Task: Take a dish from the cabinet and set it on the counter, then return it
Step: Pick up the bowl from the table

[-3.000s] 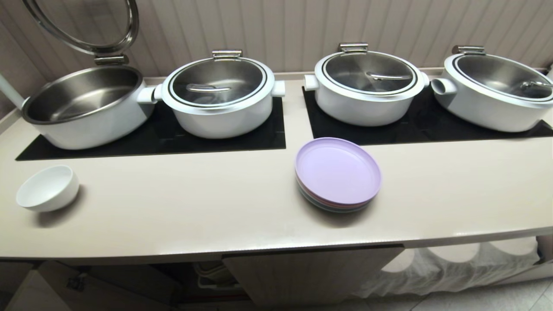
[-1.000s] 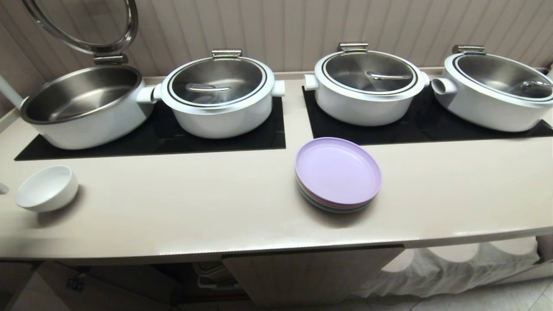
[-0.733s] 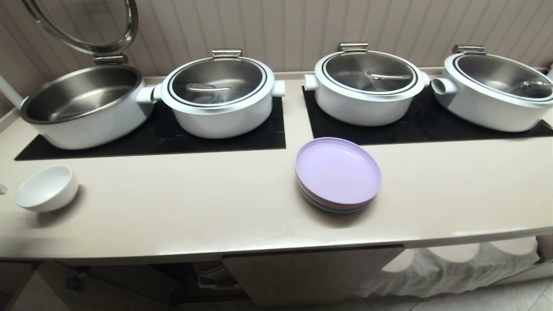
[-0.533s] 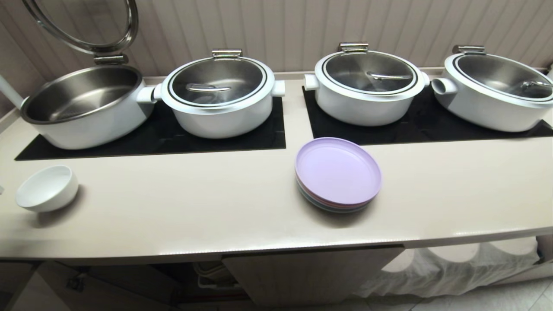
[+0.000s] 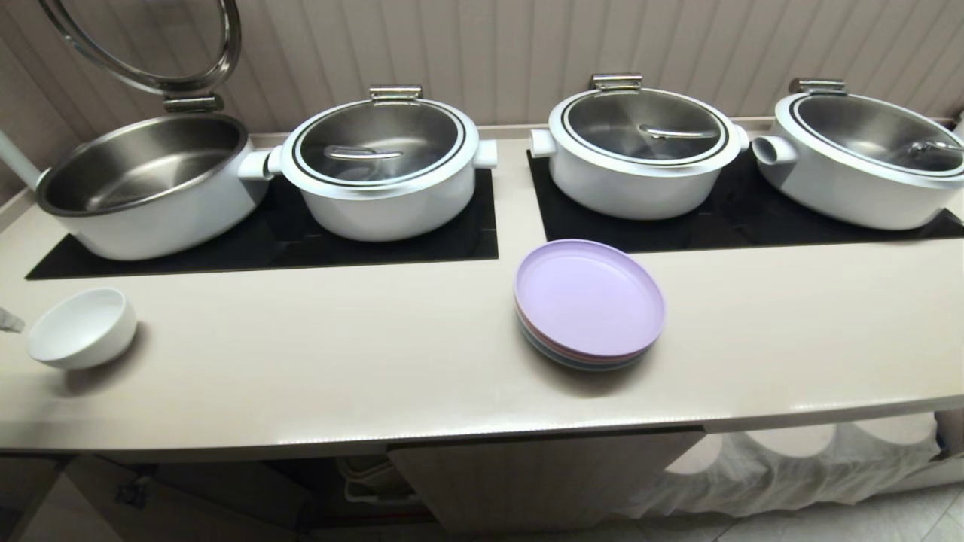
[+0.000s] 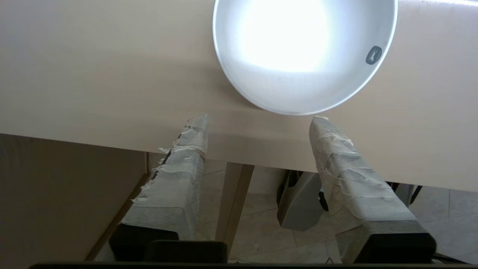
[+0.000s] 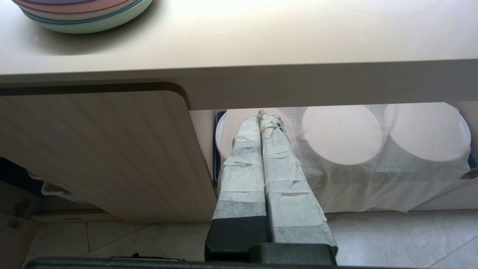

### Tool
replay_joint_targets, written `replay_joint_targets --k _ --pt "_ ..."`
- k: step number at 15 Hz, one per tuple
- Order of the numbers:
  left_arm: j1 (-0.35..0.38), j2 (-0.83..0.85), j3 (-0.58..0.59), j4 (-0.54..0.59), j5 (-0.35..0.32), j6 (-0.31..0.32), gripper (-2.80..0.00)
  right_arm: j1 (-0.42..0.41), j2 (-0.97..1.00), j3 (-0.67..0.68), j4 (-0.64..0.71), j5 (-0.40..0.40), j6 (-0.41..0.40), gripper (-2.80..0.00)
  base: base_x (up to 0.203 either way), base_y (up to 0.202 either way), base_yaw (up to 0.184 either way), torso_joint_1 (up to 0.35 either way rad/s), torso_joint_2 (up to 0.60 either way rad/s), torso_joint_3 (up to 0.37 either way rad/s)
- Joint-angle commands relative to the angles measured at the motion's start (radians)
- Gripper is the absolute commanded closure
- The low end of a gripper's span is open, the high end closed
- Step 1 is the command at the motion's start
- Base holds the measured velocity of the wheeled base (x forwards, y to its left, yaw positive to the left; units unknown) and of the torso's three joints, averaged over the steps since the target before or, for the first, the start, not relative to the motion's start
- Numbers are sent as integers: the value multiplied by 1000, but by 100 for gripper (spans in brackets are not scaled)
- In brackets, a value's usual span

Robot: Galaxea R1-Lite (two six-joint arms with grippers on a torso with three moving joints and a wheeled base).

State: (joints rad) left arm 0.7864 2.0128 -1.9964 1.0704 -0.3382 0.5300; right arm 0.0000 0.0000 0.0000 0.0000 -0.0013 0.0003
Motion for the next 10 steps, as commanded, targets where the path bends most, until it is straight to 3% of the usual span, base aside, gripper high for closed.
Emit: replay_joint_targets --k 1,10 --pt "-1 -4 0 3 -1 5 -280 1 0 0 0 0 0 0 0 0 0 0 0 0" --pt "0 34 1 4 -4 0 -280 0 0 0 0 0 0 0 0 0 0 0 0 0"
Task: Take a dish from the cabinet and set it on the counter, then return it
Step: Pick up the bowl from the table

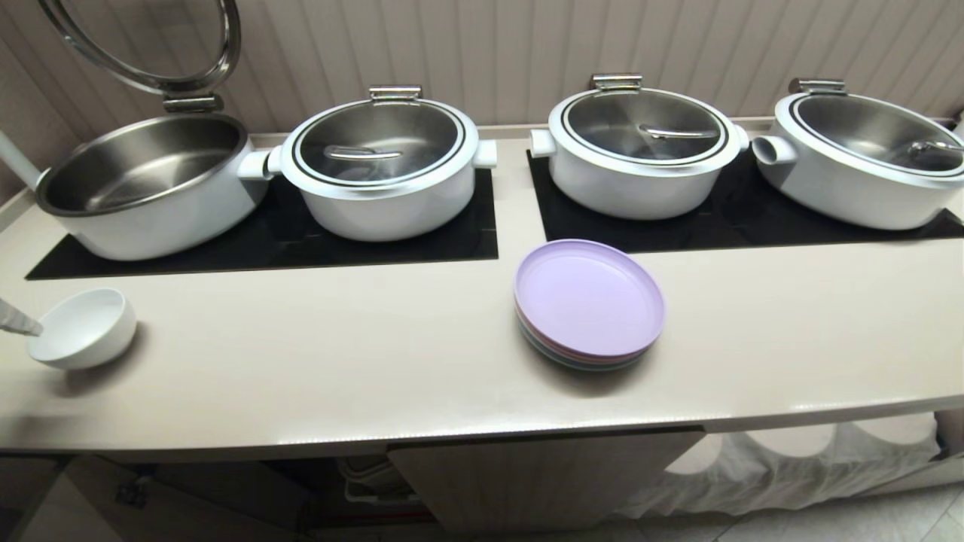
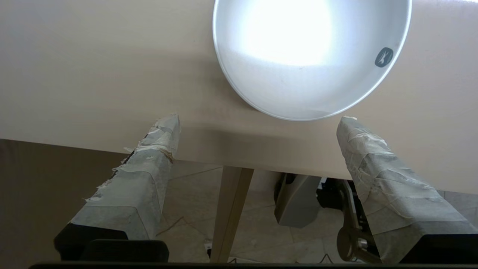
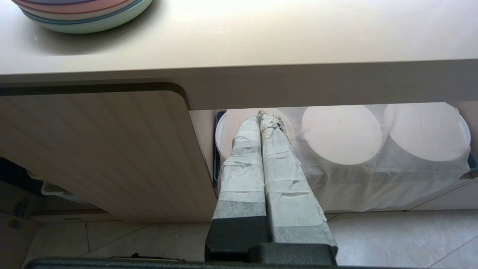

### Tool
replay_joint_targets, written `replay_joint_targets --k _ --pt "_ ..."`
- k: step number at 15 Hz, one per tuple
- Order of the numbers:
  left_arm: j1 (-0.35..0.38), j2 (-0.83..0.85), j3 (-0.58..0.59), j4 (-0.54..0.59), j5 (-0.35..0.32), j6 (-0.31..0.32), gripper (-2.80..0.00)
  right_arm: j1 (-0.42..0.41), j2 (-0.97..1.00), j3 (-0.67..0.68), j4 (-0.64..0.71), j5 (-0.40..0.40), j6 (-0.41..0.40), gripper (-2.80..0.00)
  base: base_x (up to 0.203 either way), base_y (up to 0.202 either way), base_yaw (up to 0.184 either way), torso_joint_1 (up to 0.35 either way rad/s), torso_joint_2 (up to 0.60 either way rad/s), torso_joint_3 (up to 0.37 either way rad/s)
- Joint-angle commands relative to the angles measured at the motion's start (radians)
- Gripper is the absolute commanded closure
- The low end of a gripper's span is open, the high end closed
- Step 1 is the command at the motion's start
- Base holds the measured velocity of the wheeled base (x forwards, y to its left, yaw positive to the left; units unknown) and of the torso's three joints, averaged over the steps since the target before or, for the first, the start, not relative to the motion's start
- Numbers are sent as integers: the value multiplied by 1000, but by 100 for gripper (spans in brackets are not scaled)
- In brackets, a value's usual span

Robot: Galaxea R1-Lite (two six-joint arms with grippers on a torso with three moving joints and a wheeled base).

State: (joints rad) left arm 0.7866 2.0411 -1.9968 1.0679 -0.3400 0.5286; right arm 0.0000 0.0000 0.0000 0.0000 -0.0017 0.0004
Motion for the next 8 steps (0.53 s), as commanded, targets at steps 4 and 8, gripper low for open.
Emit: replay_joint_targets --k 4,8 --pt "-1 22 1 6 -4 1 -280 0 0 0 0 0 0 0 0 0 0 0 0 0" --pt "-6 33 0 4 -4 -1 -280 0 0 0 0 0 0 0 0 0 0 0 0 0"
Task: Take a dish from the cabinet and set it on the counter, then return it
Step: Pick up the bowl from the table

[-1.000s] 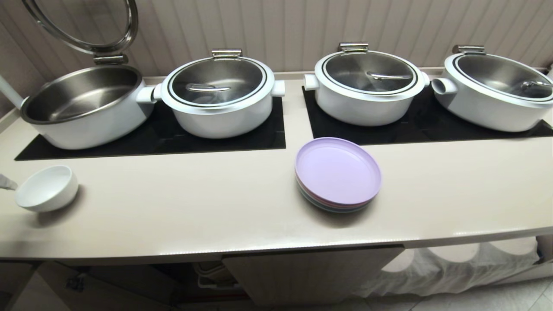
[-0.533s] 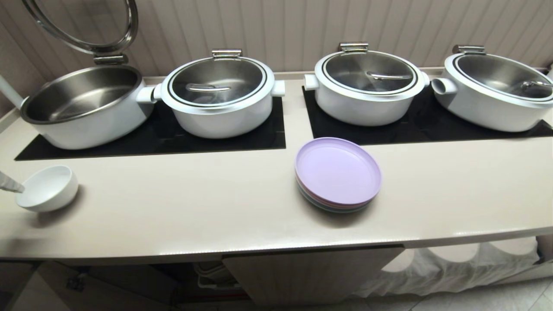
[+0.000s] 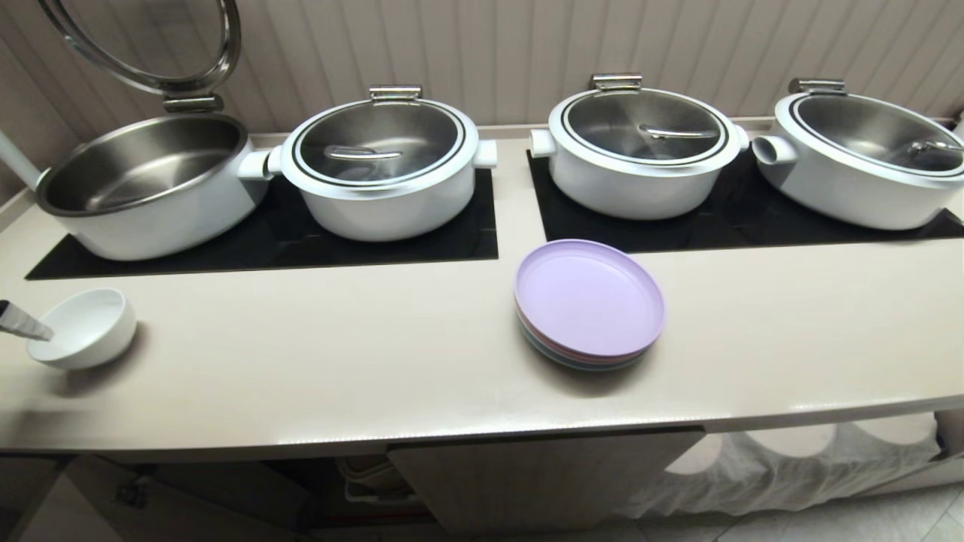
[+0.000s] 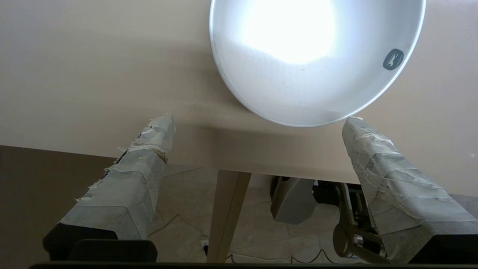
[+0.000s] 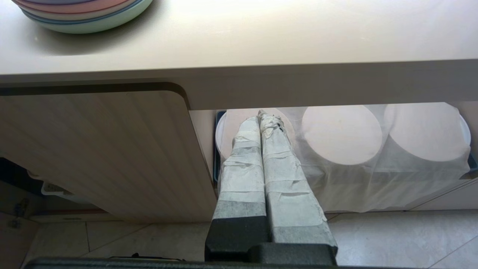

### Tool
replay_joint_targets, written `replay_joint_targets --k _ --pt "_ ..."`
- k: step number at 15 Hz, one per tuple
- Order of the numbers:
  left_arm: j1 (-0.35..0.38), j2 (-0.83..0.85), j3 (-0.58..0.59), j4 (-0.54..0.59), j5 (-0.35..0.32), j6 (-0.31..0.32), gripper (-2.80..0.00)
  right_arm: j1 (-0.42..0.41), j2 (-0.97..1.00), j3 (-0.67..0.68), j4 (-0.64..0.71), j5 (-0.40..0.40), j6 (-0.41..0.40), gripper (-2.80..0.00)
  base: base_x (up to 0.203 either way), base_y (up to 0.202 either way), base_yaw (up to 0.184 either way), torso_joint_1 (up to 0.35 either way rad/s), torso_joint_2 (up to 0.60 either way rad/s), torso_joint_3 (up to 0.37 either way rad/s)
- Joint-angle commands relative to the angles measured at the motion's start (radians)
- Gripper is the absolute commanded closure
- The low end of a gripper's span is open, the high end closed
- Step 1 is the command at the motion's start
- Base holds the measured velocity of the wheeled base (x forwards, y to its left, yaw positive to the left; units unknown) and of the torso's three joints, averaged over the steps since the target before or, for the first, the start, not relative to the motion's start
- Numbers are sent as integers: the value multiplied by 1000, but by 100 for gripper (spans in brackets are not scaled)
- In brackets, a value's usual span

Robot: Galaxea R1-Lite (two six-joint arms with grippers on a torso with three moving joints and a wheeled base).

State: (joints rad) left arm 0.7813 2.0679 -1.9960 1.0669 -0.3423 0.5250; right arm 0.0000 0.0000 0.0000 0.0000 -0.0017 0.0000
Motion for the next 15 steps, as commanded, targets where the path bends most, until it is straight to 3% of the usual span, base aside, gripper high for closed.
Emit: replay_joint_targets --k 1,10,15 --pt "0 8 0 5 -2 2 -280 0 0 0 0 0 0 0 0 0 0 0 0 0" --pt "-7 44 2 -75 -3 -9 -280 0 0 0 0 0 0 0 0 0 0 0 0 0" --pt "-36 52 1 -79 -4 -69 -280 0 0 0 0 0 0 0 0 0 0 0 0 0"
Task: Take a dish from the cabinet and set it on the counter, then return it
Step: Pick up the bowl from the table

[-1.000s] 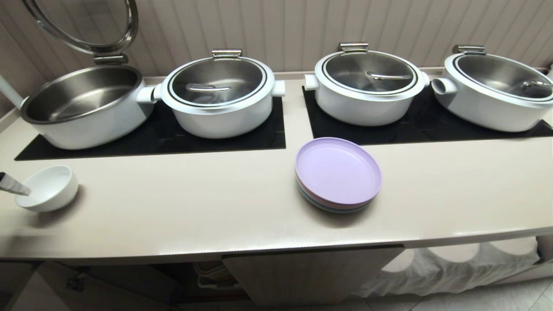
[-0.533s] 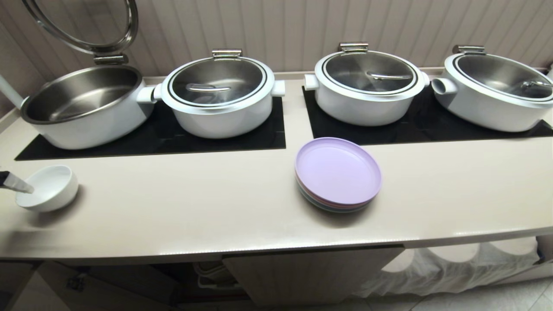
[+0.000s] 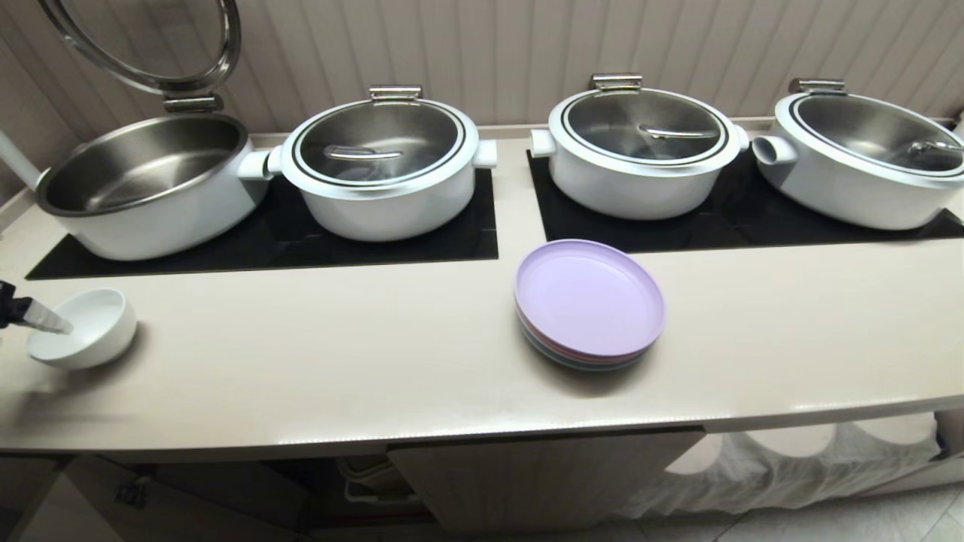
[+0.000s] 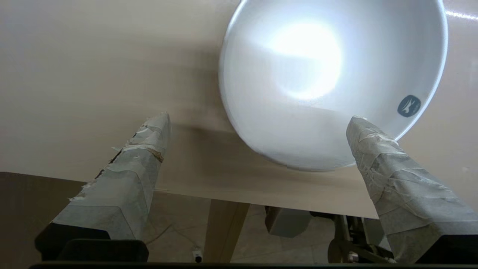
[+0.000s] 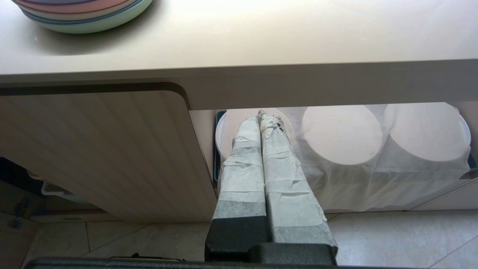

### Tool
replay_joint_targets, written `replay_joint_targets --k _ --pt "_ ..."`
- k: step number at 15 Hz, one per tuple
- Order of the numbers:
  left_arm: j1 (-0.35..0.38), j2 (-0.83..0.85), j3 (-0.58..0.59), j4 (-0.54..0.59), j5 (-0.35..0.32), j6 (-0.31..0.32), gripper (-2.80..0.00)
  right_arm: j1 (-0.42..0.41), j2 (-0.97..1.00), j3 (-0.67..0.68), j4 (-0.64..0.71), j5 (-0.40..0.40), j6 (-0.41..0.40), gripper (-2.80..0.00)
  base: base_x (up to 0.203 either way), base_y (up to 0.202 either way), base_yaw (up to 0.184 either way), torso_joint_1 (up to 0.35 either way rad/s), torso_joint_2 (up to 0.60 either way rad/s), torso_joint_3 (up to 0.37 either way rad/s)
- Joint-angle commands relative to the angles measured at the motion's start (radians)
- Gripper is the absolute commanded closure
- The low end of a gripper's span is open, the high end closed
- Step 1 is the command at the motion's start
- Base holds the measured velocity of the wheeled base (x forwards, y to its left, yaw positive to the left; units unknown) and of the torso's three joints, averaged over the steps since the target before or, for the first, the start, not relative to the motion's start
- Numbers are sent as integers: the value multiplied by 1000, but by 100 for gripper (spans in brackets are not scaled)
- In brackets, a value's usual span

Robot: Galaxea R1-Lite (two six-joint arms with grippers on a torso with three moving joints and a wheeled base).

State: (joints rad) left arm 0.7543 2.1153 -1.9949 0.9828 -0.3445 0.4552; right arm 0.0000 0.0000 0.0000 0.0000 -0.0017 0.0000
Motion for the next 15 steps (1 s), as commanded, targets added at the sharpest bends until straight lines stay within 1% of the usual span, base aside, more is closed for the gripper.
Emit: replay_joint_targets --k 1,8,9,11,15 --pt "-10 8 1 5 -2 0 -280 0 0 0 0 0 0 0 0 0 0 0 0 0" --pt "-6 43 -1 1 -2 -2 -280 0 0 0 0 0 0 0 0 0 0 0 0 0" --pt "-6 47 -1 1 -4 -4 -280 0 0 0 0 0 0 0 0 0 0 0 0 0" --pt "-7 52 -1 1 -17 -27 -280 0 0 0 0 0 0 0 0 0 0 0 0 0" --pt "-2 63 -1 -1 -18 -29 -280 0 0 0 0 0 0 0 0 0 0 0 0 0"
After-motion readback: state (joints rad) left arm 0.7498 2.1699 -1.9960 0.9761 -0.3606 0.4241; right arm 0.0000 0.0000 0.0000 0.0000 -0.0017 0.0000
